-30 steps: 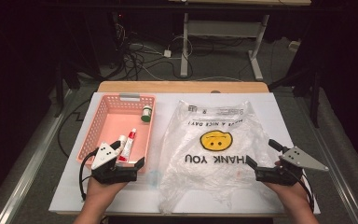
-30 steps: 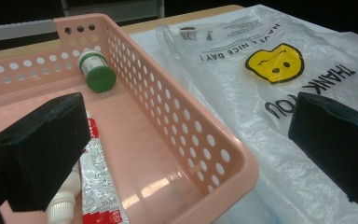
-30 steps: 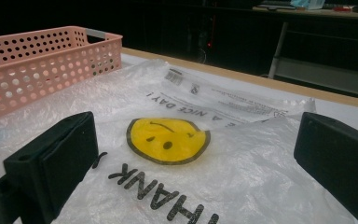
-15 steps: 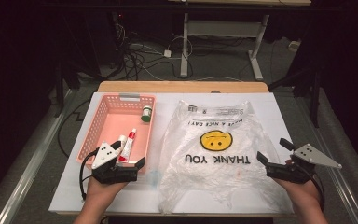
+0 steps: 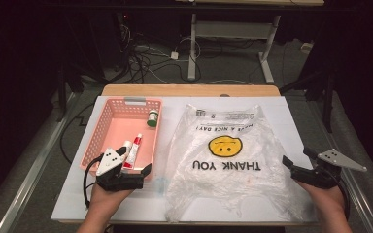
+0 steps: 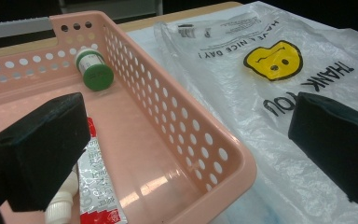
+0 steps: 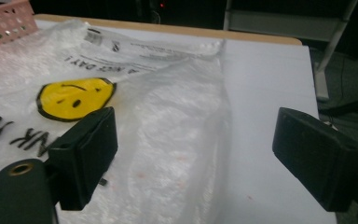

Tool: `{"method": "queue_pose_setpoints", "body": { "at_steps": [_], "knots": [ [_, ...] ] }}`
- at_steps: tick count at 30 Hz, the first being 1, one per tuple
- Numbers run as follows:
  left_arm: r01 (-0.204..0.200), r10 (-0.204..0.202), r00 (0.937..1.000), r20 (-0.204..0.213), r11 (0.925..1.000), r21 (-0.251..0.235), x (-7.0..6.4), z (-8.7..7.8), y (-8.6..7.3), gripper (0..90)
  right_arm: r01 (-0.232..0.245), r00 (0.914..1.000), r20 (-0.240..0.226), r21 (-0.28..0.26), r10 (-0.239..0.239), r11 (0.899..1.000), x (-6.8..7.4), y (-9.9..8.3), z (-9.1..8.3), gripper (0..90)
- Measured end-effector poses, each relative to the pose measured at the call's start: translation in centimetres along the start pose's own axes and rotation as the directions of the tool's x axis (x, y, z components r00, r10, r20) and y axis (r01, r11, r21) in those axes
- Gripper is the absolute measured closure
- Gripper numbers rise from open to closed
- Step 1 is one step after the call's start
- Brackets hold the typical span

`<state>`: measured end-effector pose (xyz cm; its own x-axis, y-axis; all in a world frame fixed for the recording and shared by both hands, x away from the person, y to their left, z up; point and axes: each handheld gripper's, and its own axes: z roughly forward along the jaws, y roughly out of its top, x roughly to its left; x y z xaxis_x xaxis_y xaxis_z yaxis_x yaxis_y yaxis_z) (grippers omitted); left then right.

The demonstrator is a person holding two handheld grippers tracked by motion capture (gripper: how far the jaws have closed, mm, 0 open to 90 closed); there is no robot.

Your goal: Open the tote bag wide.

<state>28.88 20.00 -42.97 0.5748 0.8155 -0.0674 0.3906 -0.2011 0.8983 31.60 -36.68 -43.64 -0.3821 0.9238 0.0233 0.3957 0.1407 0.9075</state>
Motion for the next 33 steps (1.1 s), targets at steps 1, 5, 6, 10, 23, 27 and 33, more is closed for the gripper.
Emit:
{"method": "queue_pose_setpoints", "body": {
  "at_steps": [1,5,6,10,23,27,33],
  "knots": [
    [-0.001,0.001,1.0000,0.000,1.0000,0.001,0.0,0.0,0.0,0.0,-0.002,1.0000,0.007,0.012,0.002,1.000,-0.3,-0.2,0.1,15.8],
    [-0.002,0.002,1.0000,-0.003,1.0000,0.009,-0.1,0.0,0.0,0.0,-0.039,0.9992,0.011,0.058,0.038,0.998,-1.4,-0.8,0.5,22.4],
    [-0.003,0.003,1.0000,-0.002,0.9999,0.010,-0.1,0.1,0.0,0.0,-0.045,0.9990,0.014,0.072,0.044,0.996,-1.6,-1.0,0.7,24.7],
    [-0.005,0.005,1.0000,0.006,0.9999,0.011,-0.1,0.2,0.0,0.0,-0.063,0.9980,0.016,0.094,0.062,0.994,-2.2,-1.2,1.2,31.3],
    [-0.009,0.009,0.9999,0.008,0.9998,0.018,-0.4,0.4,-0.1,0.0,-0.033,0.9994,0.002,0.172,0.033,0.985,-2.6,0.5,5.8,46.1],
    [-0.009,0.009,0.9999,0.009,0.9998,0.019,-0.3,0.4,-0.1,0.0,-0.047,0.9989,0.004,0.229,0.048,0.972,-3.2,0.6,7.8,46.3],
    [-0.013,0.013,0.9999,0.012,0.9996,0.024,-0.3,0.6,-0.1,0.0,-0.038,0.9992,-0.002,0.303,0.040,0.952,-3.2,0.2,9.4,52.5]
  ]
}}
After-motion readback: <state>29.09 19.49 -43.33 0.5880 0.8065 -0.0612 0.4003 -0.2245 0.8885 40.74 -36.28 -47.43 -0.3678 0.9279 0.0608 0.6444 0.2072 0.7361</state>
